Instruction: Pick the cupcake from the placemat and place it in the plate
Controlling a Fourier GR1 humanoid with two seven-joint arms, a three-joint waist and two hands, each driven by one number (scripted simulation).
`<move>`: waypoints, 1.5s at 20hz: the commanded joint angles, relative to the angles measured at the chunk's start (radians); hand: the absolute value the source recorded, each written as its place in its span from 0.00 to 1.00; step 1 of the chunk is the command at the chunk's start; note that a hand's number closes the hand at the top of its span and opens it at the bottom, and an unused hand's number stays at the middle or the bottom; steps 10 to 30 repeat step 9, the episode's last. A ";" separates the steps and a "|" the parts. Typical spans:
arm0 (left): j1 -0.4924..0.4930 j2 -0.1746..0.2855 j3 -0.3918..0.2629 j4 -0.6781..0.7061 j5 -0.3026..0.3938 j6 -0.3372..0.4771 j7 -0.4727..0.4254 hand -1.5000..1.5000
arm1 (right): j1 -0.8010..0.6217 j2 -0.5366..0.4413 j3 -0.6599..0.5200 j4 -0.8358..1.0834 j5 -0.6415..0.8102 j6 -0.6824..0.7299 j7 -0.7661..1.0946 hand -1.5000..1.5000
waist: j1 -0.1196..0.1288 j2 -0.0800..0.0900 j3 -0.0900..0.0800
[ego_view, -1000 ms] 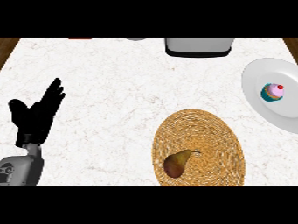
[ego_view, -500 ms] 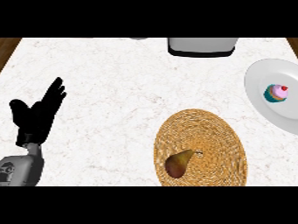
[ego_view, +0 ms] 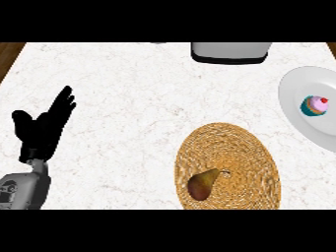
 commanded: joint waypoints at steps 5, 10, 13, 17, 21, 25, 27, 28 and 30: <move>-0.015 -0.006 0.008 -0.021 0.001 0.015 0.034 0.50 | 0.084 -0.028 0.024 0.025 0.020 0.059 -0.144 0.00 | 0.001 0.000 0.001; -0.033 -0.011 -0.007 0.007 -0.014 0.010 0.018 0.50 | 0.063 -0.049 0.036 0.038 0.029 0.057 -0.113 0.00 | 0.005 0.004 0.002; -0.033 -0.011 -0.007 0.007 -0.014 0.010 0.018 0.50 | 0.063 -0.049 0.036 0.038 0.029 0.057 -0.113 0.00 | 0.005 0.004 0.002; -0.033 -0.011 -0.007 0.007 -0.014 0.010 0.018 0.50 | 0.063 -0.049 0.036 0.038 0.029 0.057 -0.113 0.00 | 0.005 0.004 0.002; -0.033 -0.011 -0.007 0.007 -0.014 0.010 0.018 0.50 | 0.063 -0.049 0.036 0.038 0.029 0.057 -0.113 0.00 | 0.005 0.004 0.002; -0.033 -0.011 -0.007 0.007 -0.014 0.010 0.018 0.50 | 0.063 -0.049 0.036 0.038 0.029 0.057 -0.113 0.00 | 0.005 0.004 0.002; -0.033 -0.011 -0.007 0.007 -0.014 0.010 0.018 0.50 | 0.063 -0.049 0.036 0.038 0.029 0.057 -0.113 0.00 | 0.005 0.004 0.002; -0.033 -0.011 -0.007 0.007 -0.014 0.010 0.018 0.50 | 0.063 -0.049 0.036 0.038 0.029 0.057 -0.113 0.00 | 0.005 0.004 0.002; -0.033 -0.011 -0.007 0.007 -0.014 0.010 0.018 0.50 | 0.063 -0.049 0.036 0.038 0.029 0.057 -0.113 0.00 | 0.005 0.004 0.002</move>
